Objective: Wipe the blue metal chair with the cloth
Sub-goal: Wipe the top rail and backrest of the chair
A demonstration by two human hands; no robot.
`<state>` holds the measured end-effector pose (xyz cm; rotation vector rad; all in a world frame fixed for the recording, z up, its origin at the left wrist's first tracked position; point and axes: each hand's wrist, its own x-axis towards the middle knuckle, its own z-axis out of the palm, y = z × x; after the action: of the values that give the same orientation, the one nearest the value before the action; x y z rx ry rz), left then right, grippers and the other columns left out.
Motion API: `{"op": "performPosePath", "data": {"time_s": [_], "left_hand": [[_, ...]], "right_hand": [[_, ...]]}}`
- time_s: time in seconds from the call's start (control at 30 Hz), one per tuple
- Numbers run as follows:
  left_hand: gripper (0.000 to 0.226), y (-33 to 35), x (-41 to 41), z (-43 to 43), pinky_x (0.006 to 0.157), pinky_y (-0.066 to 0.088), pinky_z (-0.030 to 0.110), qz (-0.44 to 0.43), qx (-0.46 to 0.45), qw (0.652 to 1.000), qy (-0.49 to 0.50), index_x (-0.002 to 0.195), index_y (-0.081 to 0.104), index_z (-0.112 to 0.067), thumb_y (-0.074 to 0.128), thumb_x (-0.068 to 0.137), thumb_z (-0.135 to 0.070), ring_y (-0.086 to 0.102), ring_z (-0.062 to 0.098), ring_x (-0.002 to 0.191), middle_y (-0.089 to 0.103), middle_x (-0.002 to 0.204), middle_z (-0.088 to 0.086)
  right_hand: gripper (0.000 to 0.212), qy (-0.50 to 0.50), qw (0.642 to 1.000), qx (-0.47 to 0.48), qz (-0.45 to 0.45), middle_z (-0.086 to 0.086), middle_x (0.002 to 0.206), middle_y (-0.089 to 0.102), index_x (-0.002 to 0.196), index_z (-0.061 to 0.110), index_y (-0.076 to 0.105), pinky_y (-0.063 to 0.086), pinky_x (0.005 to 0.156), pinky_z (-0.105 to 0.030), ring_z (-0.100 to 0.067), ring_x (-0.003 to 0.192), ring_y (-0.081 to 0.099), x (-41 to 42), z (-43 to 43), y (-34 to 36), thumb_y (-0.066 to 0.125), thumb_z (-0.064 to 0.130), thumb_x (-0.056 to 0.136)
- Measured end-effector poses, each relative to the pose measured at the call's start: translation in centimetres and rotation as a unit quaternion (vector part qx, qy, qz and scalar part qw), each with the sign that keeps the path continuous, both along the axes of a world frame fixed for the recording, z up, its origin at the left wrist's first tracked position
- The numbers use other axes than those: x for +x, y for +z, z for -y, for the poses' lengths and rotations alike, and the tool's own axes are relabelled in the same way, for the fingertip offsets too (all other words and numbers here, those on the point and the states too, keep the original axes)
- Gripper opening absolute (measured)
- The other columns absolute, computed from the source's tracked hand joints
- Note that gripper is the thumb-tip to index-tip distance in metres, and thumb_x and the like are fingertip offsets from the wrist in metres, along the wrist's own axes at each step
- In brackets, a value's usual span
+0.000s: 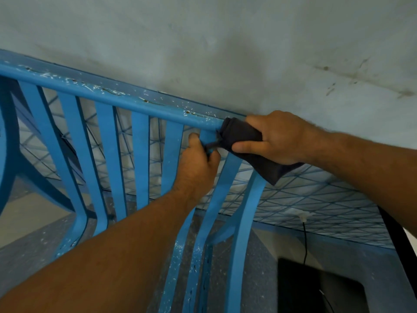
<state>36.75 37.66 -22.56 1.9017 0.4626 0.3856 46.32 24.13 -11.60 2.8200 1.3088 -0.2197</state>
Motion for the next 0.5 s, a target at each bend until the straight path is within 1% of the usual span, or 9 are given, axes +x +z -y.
{"op": "performPosePath", "data": {"time_s": [0.1,0.17,0.2,0.27,0.3,0.37,0.4,0.47,0.5], "left_hand": [[0.016,0.0,0.0,0.1,0.045,0.038,0.018,-0.001,0.002,1.000,0.012,0.104,0.039,-0.019,0.053,0.095,-0.018,0.057,0.012,0.058,0.059,0.074,0.001],[0.016,0.1,0.0,0.1,0.043,0.036,0.015,0.001,0.017,1.000,0.013,0.102,0.039,-0.018,0.053,0.095,-0.018,0.057,0.011,0.057,0.058,0.072,0.001],[0.016,0.2,0.0,0.2,0.043,0.036,0.015,-0.001,0.016,1.000,0.013,0.101,0.039,-0.018,0.053,0.095,-0.018,0.056,0.011,0.057,0.057,0.071,0.001],[0.016,0.3,-0.1,0.3,0.046,0.039,0.019,-0.007,0.010,1.000,0.012,0.104,0.040,-0.016,0.053,0.096,-0.017,0.057,0.013,0.059,0.058,0.073,0.001],[0.017,0.4,-0.1,0.4,0.047,0.040,0.022,-0.013,0.006,1.000,0.012,0.107,0.040,-0.014,0.053,0.096,-0.017,0.059,0.015,0.062,0.058,0.075,0.002],[0.019,0.7,-0.2,0.3,0.048,0.042,0.026,-0.031,-0.010,0.999,0.009,0.110,0.039,-0.013,0.052,0.096,-0.017,0.060,0.020,0.066,0.058,0.078,0.003],[0.019,0.8,-0.4,0.2,0.050,0.041,0.027,-0.040,-0.020,0.999,0.003,0.109,0.039,-0.015,0.053,0.095,-0.018,0.060,0.020,0.069,0.058,0.080,0.002],[0.022,1.1,-1.3,-0.4,0.059,0.042,0.027,-0.053,0.001,0.998,-0.019,0.108,0.041,-0.017,0.057,0.094,-0.025,0.058,0.017,0.080,0.059,0.091,-0.001],[0.027,1.2,-2.1,-0.8,0.066,0.043,0.027,-0.053,0.032,0.998,-0.029,0.111,0.043,-0.018,0.059,0.093,-0.031,0.057,0.014,0.086,0.058,0.097,-0.005]], "right_hand": [[0.072,-0.027,0.999,0.025,0.026,0.005,0.066,0.055,0.077,0.028,0.054,0.046,0.062,-0.033,-0.014,0.062,0.055,-0.3,-1.1,-0.2,0.009,0.083,0.070],[0.075,-0.049,0.997,0.031,0.047,0.002,0.066,0.055,0.073,0.025,0.054,0.043,0.061,-0.033,-0.017,0.061,0.055,-0.6,-1.5,-0.5,0.004,0.081,0.073],[0.074,-0.056,0.996,0.035,0.058,0.003,0.067,0.055,0.075,0.025,0.054,0.042,0.061,-0.032,-0.017,0.062,0.055,-0.7,-1.5,-0.6,0.004,0.080,0.074],[0.074,-0.051,0.993,0.047,0.096,0.007,0.073,0.053,0.094,0.026,0.055,0.039,0.063,-0.032,-0.019,0.067,0.052,-1.0,-1.1,-1.2,0.009,0.080,0.075],[0.073,-0.052,0.991,0.061,0.107,0.008,0.076,0.051,0.103,0.025,0.053,0.038,0.064,-0.031,-0.018,0.068,0.051,-1.2,-0.7,-1.4,0.014,0.081,0.075],[0.070,-0.062,0.984,0.139,0.090,0.009,0.084,0.052,0.109,0.024,0.050,0.040,0.067,-0.030,-0.016,0.072,0.051,-1.4,0.4,-2.1,0.030,0.082,0.073],[0.069,-0.054,0.977,0.188,0.081,0.008,0.091,0.055,0.111,0.024,0.053,0.042,0.070,-0.029,-0.015,0.077,0.053,-1.4,1.1,-2.5,0.039,0.080,0.074],[0.061,-0.012,0.967,0.238,0.088,0.003,0.107,0.059,0.120,0.022,0.060,0.042,0.080,-0.023,-0.014,0.092,0.057,-1.3,2.4,-3.3,0.048,0.070,0.083],[0.059,0.007,0.967,0.242,0.083,0.000,0.116,0.059,0.127,0.021,0.059,0.043,0.086,-0.024,-0.016,0.100,0.058,-1.2,2.9,-3.5,0.047,0.063,0.087]]}}
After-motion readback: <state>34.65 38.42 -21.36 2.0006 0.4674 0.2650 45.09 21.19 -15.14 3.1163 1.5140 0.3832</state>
